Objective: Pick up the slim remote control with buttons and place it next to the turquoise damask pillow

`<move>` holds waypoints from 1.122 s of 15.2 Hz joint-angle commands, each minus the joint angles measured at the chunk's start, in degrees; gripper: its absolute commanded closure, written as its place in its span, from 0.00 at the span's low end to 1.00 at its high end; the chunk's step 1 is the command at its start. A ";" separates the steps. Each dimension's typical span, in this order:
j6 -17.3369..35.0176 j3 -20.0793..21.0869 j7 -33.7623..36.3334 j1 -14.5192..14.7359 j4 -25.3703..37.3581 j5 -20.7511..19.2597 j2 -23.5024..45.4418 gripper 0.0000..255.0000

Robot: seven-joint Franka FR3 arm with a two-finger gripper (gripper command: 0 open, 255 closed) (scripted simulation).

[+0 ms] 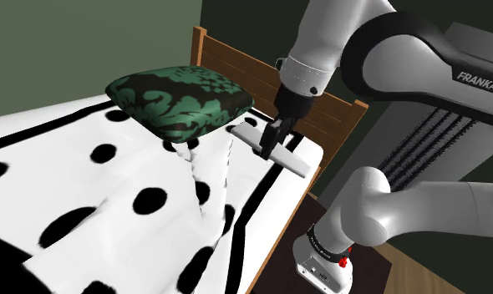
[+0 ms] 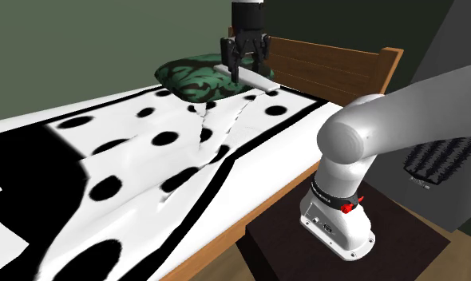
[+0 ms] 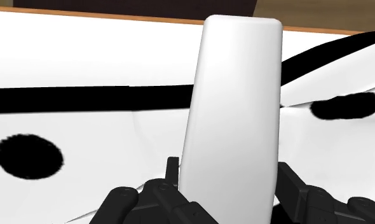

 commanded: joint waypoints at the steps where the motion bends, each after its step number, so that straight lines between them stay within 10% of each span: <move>1: 1.00 -1.97 -2.33 -1.21 0.80 -1.80 2.02 1.00; 17: 8.64 -15.31 -18.83 -8.85 17.02 -11.20 26.58 1.00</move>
